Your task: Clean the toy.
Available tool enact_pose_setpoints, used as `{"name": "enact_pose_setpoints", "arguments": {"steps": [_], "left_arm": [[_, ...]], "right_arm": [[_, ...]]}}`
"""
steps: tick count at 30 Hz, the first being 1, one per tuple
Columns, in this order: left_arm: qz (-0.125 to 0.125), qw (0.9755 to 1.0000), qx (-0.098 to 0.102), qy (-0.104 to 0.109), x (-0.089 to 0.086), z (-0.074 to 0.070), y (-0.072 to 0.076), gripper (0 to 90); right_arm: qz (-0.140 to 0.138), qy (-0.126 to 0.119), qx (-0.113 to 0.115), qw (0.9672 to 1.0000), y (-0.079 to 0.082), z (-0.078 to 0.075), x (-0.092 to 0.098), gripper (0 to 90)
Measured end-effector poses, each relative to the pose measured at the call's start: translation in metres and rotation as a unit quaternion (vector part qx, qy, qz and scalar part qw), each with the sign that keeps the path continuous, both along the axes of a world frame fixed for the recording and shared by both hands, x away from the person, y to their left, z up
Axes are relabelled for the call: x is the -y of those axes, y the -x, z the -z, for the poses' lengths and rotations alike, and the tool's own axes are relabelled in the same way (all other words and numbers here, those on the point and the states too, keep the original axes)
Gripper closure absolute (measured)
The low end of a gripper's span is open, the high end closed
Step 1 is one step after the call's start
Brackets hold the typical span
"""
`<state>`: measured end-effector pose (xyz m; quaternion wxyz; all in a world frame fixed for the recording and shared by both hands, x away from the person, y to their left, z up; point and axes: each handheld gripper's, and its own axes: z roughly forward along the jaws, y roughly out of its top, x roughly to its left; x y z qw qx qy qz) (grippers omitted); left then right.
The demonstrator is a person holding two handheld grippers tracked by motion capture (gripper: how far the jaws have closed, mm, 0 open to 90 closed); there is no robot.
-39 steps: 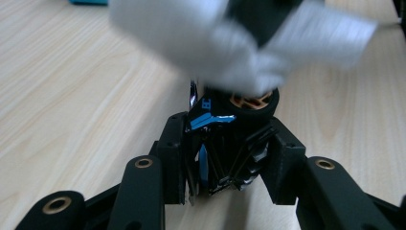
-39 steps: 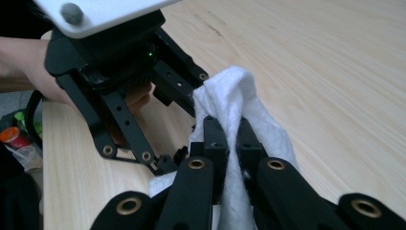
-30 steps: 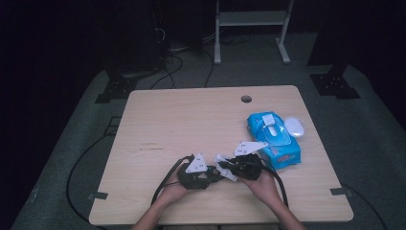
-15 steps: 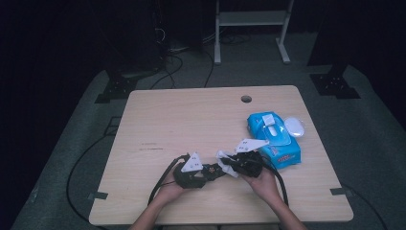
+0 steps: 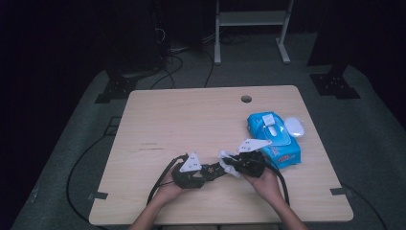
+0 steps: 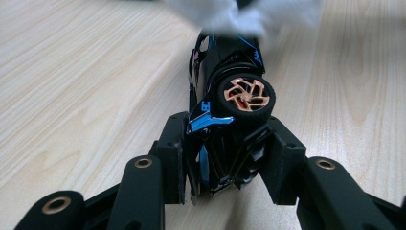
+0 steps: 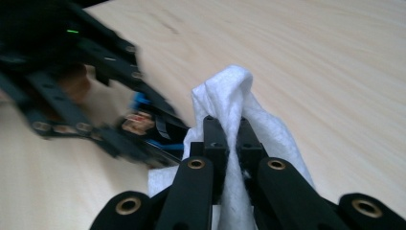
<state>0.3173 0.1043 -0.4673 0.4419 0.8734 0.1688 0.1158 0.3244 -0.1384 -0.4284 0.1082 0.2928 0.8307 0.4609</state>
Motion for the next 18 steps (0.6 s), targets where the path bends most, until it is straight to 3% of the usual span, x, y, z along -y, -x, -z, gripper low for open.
{"name": "enact_pose_setpoints", "arguments": {"steps": [3, 5, 8, 9, 13, 18], "left_arm": [[0.000, 1.0000, 0.000, 0.000, -0.001, 0.000, 0.000, 57.8], [-0.001, 1.0000, 0.000, 0.003, -0.002, 0.000, 0.001, 57.8], [0.000, 1.0000, 0.001, 0.000, -0.002, 0.000, 0.001, 57.9], [0.000, 1.0000, 0.001, 0.002, -0.003, 0.000, 0.000, 57.9], [0.002, 1.0000, 0.000, 0.003, -0.003, 0.000, 0.000, 57.9], [0.001, 1.0000, 0.000, 0.001, -0.002, 0.000, 0.000, 57.8]], "right_arm": [[-0.025, -0.003, 0.005, 0.9997, 0.004, 0.001, -0.014, 86.5], [-0.033, 0.011, 0.012, 0.9993, 0.005, -0.002, -0.018, 86.4], [-0.020, 0.023, 0.019, 0.9994, 0.003, -0.003, -0.011, 86.4], [0.004, 0.030, 0.023, 0.9993, 0.000, -0.003, 0.002, 86.5], [0.047, 0.033, 0.027, 0.9980, -0.006, -0.005, 0.026, 86.4], [0.035, 0.011, 0.011, 0.9993, -0.005, -0.002, 0.025, 86.4]]}}
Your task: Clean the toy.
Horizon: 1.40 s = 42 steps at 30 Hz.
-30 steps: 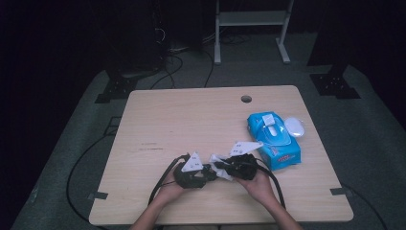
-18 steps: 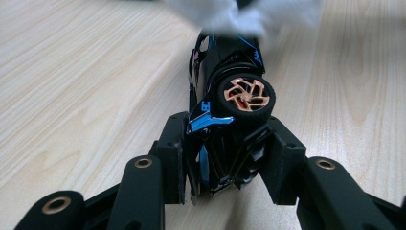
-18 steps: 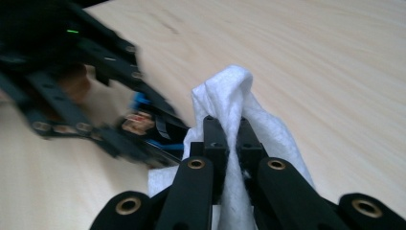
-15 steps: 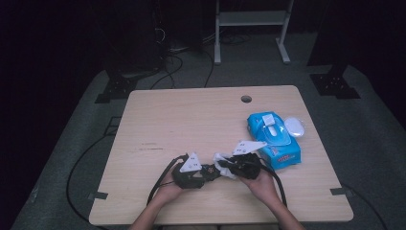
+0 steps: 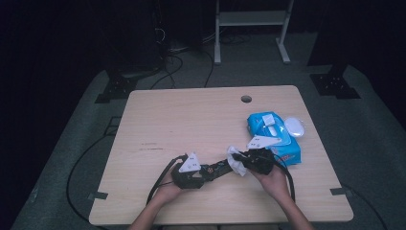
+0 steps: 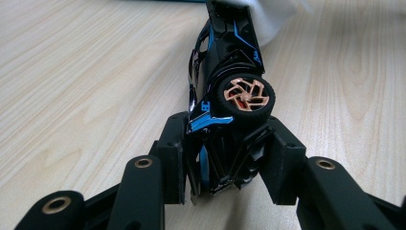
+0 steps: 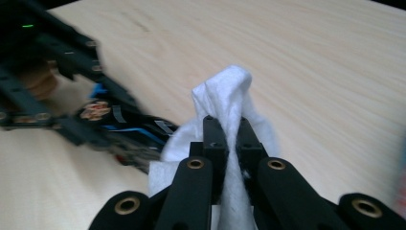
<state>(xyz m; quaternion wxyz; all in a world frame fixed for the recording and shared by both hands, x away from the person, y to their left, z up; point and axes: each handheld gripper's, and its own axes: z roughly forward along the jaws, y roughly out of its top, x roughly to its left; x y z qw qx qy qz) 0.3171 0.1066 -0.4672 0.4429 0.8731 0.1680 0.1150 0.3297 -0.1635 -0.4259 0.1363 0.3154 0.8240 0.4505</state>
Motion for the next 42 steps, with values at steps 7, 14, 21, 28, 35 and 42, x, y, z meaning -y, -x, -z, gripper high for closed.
{"name": "enact_pose_setpoints", "arguments": {"steps": [7, 14, 21, 28, 35, 42], "left_arm": [[-0.001, 1.0000, -0.002, 0.006, -0.002, -0.001, 0.000, 57.9], [0.000, 1.0000, 0.000, 0.005, -0.001, 0.000, 0.000, 57.9], [-0.002, 1.0000, -0.001, 0.008, -0.002, -0.001, 0.000, 57.9], [0.000, 1.0000, 0.001, 0.004, -0.002, -0.001, 0.001, 57.5], [-0.001, 1.0000, 0.002, 0.006, -0.002, -0.003, 0.001, 57.3], [-0.001, 0.9999, -0.001, 0.014, -0.002, -0.005, 0.001, 57.8]], "right_arm": [[0.019, -0.002, -0.005, 0.9998, -0.008, 0.002, 0.015, 86.4], [0.022, -0.033, -0.019, 0.9991, -0.009, 0.001, 0.024, 86.3], [0.021, -0.008, -0.009, 0.9997, -0.009, 0.002, 0.017, 86.0], [0.007, -0.004, -0.002, 1.0000, -0.004, -0.004, 0.012, 70.5], [-0.016, 0.011, 0.019, 0.9996, 0.005, -0.006, 0.007, 64.4], [-0.017, 0.012, 0.011, 0.9997, -0.001, 0.000, -0.007, 85.6]]}}
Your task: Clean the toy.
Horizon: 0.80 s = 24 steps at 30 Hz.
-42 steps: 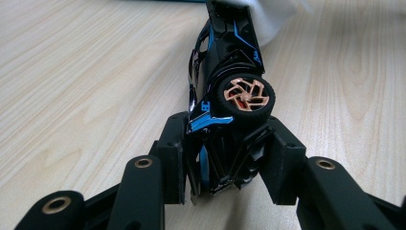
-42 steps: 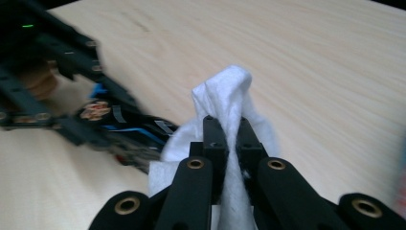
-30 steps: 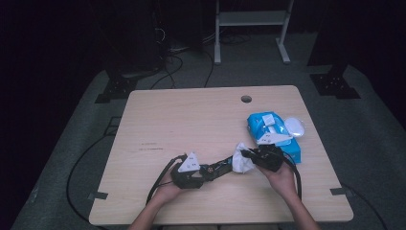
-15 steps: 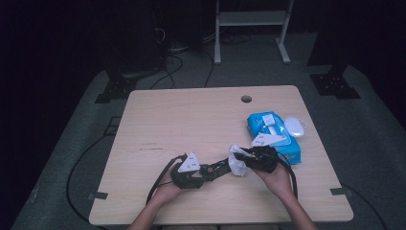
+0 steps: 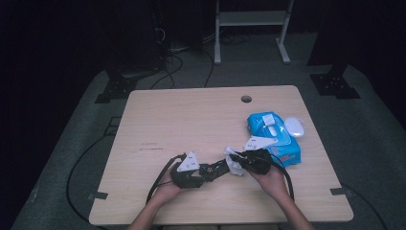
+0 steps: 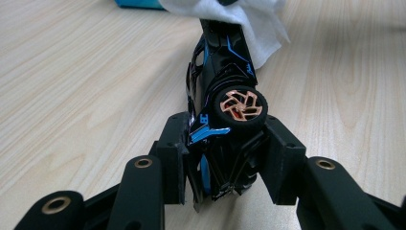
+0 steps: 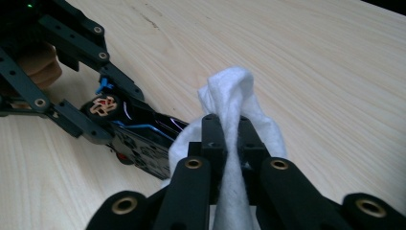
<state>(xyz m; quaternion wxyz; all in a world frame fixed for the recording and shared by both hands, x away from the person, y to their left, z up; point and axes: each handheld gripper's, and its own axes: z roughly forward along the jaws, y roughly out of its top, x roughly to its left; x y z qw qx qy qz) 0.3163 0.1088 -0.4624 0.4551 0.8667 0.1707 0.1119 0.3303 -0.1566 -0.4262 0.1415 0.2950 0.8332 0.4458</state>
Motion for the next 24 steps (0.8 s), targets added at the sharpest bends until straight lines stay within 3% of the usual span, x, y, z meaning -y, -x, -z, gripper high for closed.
{"name": "enact_pose_setpoints", "arguments": {"steps": [6, 7, 9, 12, 18, 19, 20, 22, 23, 24], "left_arm": [[0.000, 1.0000, 0.004, -0.001, 0.001, 0.000, 0.000, 57.8], [0.000, 1.0000, 0.005, -0.003, 0.001, 0.000, 0.000, 57.8], [0.000, 1.0000, 0.007, -0.005, 0.001, 0.000, 0.001, 57.8], [-0.002, 1.0000, 0.006, -0.007, 0.000, 0.000, 0.001, 58.0], [0.000, 0.9999, 0.009, -0.009, -0.001, -0.001, 0.001, 58.0], [0.000, 0.9999, 0.009, -0.010, -0.001, -0.001, 0.001, 58.0], [0.000, 0.9999, 0.009, -0.010, -0.001, -0.001, 0.001, 58.0], [0.000, 0.9999, 0.007, -0.007, 0.000, 0.000, 0.001, 58.0], [0.000, 0.9999, 0.006, -0.009, 0.000, -0.001, 0.000, 58.0], [0.000, 0.9999, 0.006, -0.009, 0.000, -0.001, 0.000, 58.0]], "right_arm": [[-0.047, -0.011, -0.020, 0.9986, 0.002, 0.000, -0.028, 86.4], [-0.070, -0.024, -0.028, 0.9968, 0.005, 0.001, -0.043, 86.4], [-0.090, -0.034, -0.036, 0.9948, 0.008, 0.001, -0.058, 86.4], [-0.099, -0.022, -0.027, 0.9944, 0.010, 0.001, -0.069, 86.3], [-0.071, -0.004, -0.017, 0.9973, 0.004, -0.002, -0.048, 86.4], [-0.049, -0.003, -0.014, 0.9987, 0.001, -0.002, -0.032, 86.4], [-0.049, -0.003, -0.014, 0.9987, 0.001, -0.002, -0.032, 86.4], [-0.030, -0.006, -0.017, 0.9994, 0.000, -0.002, -0.014, 86.4], [-0.005, -0.013, -0.018, 0.9998, -0.003, -0.003, 0.002, 86.4], [-0.005, -0.013, -0.018, 0.9998, -0.003, -0.003, 0.002, 86.4]]}}
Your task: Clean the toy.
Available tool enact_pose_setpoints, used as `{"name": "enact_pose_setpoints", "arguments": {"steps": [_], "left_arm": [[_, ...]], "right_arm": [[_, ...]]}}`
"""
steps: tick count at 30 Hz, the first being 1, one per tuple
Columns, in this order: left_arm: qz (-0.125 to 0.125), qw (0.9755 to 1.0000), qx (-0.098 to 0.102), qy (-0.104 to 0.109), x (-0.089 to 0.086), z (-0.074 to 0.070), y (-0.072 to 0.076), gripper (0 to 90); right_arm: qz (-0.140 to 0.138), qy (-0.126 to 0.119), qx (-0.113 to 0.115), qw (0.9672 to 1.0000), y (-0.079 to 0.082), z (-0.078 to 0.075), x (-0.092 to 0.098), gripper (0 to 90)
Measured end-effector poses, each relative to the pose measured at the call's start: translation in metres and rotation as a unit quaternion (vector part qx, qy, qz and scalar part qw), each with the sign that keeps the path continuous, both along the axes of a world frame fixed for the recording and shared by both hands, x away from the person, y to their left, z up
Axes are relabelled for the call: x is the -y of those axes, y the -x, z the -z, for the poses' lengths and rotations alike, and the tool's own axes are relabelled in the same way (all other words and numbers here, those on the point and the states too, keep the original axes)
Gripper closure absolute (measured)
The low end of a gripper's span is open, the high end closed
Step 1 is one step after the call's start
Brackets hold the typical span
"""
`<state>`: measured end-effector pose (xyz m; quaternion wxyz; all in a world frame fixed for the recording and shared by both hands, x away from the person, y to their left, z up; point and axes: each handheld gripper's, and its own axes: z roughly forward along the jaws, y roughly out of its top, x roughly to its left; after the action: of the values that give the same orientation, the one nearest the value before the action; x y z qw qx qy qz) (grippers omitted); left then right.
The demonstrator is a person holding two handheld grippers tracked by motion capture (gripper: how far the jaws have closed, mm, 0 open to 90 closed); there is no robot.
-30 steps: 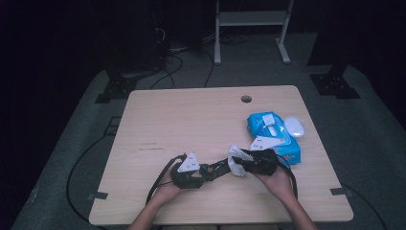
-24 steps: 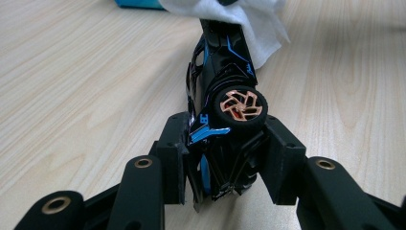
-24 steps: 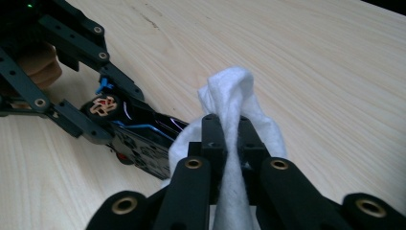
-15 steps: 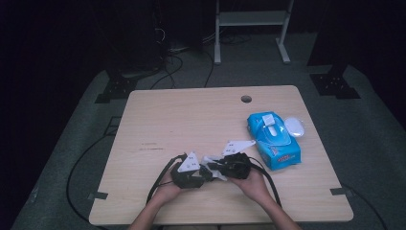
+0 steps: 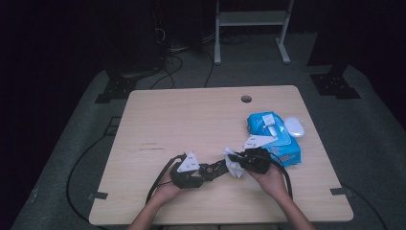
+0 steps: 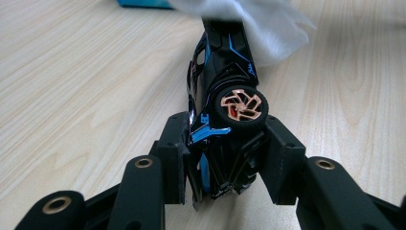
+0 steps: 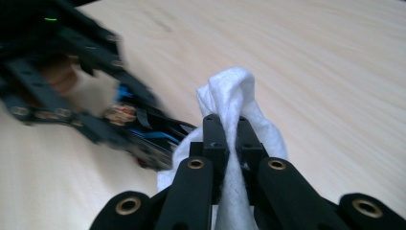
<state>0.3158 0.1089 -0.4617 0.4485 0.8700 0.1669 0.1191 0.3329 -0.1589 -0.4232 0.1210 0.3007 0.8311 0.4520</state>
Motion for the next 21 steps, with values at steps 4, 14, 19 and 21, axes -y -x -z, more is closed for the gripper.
{"name": "enact_pose_setpoints", "arguments": {"steps": [4, 14, 19, 21], "left_arm": [[0.000, 1.0000, 0.004, -0.003, 0.001, 0.000, 0.001, 58.0], [0.000, 1.0000, 0.003, -0.001, 0.001, 0.000, 0.000, 58.0], [0.000, 1.0000, -0.002, 0.002, 0.001, 0.000, -0.001, 58.0], [0.000, 1.0000, -0.003, 0.002, 0.001, 0.000, -0.001, 57.9]], "right_arm": [[0.028, -0.003, -0.002, 0.9996, -0.001, 0.000, 0.018, 86.4], [-0.034, 0.010, 0.010, 0.9993, 0.007, 0.003, -0.028, 85.9], [0.007, 0.022, 0.023, 0.9995, 0.001, 0.001, -0.004, 85.8], [0.024, 0.020, 0.019, 0.9993, -0.001, 0.000, 0.004, 85.9]]}}
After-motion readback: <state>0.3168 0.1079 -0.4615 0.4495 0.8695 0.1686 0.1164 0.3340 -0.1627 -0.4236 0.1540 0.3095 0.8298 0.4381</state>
